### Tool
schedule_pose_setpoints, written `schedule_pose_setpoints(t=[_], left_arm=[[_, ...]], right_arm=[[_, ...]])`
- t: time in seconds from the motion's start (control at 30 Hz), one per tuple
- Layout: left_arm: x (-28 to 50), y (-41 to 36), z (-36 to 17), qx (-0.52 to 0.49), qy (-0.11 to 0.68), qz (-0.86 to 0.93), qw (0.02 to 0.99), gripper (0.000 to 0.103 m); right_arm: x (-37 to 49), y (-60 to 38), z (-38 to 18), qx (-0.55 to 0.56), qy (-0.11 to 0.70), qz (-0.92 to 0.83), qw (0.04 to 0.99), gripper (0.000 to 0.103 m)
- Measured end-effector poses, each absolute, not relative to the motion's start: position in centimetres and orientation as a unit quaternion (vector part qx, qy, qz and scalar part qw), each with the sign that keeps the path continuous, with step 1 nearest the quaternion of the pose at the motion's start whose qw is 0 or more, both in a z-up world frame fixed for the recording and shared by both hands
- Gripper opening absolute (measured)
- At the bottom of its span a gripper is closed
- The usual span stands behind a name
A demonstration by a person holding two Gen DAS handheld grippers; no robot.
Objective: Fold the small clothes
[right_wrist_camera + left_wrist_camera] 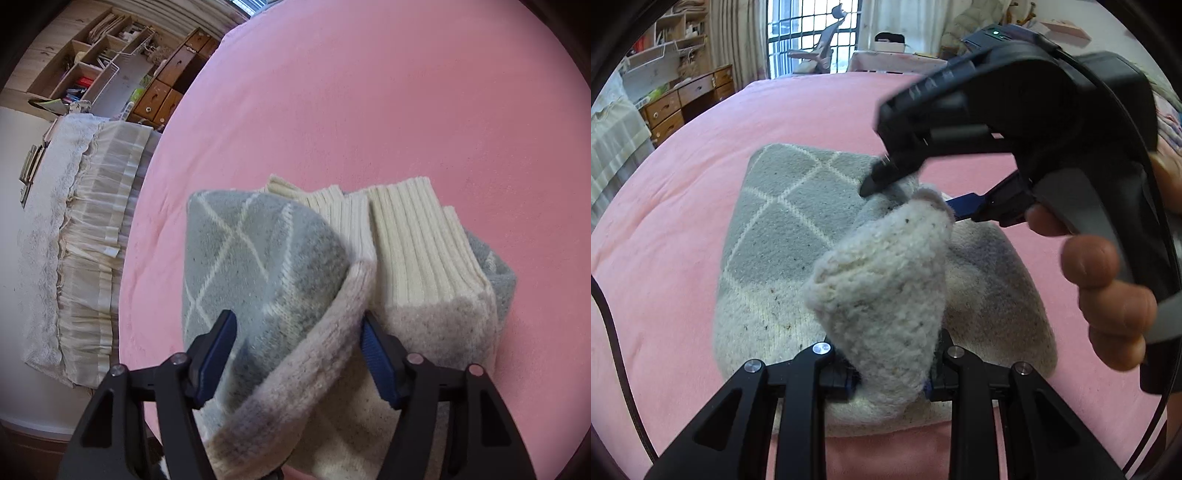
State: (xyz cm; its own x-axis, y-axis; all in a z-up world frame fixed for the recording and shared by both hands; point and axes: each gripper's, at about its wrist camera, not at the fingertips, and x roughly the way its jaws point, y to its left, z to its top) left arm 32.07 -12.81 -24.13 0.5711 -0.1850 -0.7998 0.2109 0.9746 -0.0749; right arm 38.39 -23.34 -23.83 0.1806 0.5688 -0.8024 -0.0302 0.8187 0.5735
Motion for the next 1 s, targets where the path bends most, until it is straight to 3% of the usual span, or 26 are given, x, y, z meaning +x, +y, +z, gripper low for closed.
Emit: schedule_pose_setpoints(t=[0.13,0.3,0.33,0.37,0.47,0.63,1.0], left_arm=[[32.8,-12.8,-23.9,0.005,0.465,-0.107,0.879,0.023],[33.7,-12.6,-23.7,0.004,0.48,-0.098,0.872,0.024],[33.9,-12.6,-23.6,0.002,0.484,-0.097,0.87,0.024],[34.1,-12.6,-23.6,0.0,0.486,-0.096,0.869,0.024],[34.4,-12.7,-23.4,-0.001,0.487,-0.093,0.869,0.024],[34.2,-13.2,-22.2,-0.005,0.473,-0.083,0.877,0.024],[34.9,-17.4,-21.8,-0.039,0.473,-0.114,0.873,0.024]], right_arm=[[38.0,-23.3,-23.8,0.204,0.614,0.213,0.732,0.044],[38.2,-22.6,-23.9,0.185,0.627,0.211,0.727,0.044],[38.2,-22.5,-23.7,0.173,0.626,0.209,0.731,0.038],[38.2,-21.8,-23.4,0.153,0.624,0.206,0.738,0.025],[37.1,-19.4,-21.7,0.046,0.602,0.19,0.774,0.021],[35.0,-17.2,-18.8,-0.067,0.547,0.18,0.815,0.02],[35.0,-23.9,-17.0,-0.025,0.538,0.176,0.824,0.02]])
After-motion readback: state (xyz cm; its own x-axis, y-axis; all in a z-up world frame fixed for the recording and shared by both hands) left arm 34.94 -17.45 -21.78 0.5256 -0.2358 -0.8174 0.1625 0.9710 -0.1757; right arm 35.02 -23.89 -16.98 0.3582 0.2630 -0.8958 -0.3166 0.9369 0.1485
